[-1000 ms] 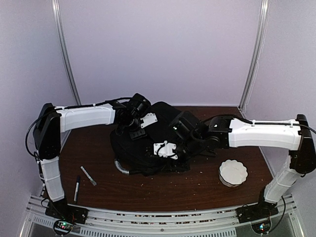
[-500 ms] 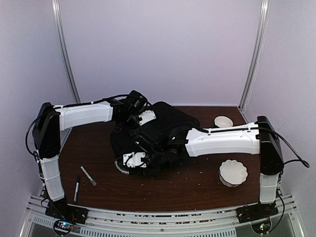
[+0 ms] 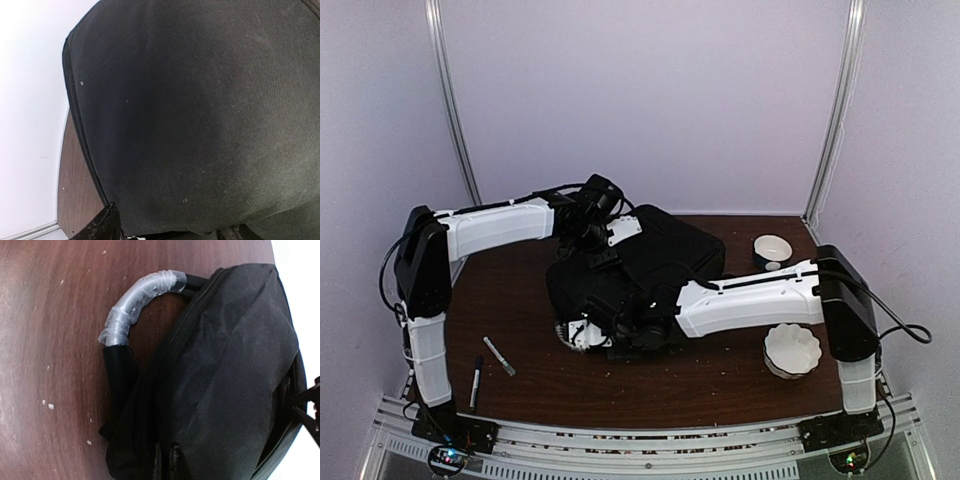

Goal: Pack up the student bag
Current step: Adjust the student bag at the center of the board, then pick up the pen at the corner of the board, then pick up the lower front pocket of the student bag, then place the pen in the lower front pocket of the bag.

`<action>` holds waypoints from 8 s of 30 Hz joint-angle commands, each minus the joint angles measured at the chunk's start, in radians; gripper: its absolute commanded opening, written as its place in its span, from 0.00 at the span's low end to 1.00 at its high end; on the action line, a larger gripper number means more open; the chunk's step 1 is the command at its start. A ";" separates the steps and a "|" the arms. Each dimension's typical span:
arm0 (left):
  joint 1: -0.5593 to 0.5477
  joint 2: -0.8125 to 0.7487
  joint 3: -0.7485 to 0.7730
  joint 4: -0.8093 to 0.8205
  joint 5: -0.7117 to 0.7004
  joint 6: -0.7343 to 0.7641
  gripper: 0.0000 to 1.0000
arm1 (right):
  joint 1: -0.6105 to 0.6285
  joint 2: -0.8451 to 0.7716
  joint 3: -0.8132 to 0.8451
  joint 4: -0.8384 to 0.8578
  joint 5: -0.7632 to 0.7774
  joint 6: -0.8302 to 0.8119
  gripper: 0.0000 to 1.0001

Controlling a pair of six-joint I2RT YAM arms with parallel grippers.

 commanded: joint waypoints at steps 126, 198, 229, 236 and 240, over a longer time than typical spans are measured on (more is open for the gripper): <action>0.414 -0.458 -0.934 -0.150 0.207 -1.454 0.23 | -0.157 -0.686 -0.537 -0.211 -0.508 -0.029 0.46; -0.088 -0.882 -0.653 0.032 0.196 -0.551 0.00 | -0.352 -0.101 0.094 -0.362 -0.542 0.203 0.40; -0.294 -0.795 -0.633 0.204 0.180 -0.215 0.00 | -0.407 -0.132 0.274 -0.475 -0.717 0.276 0.00; -0.399 -0.615 -0.569 0.318 0.150 0.011 0.00 | -0.419 -0.122 0.299 -0.489 -0.844 0.290 0.00; -0.461 -0.493 -0.514 0.333 0.072 0.132 0.00 | -0.423 -0.128 0.304 -0.496 -0.866 0.282 0.00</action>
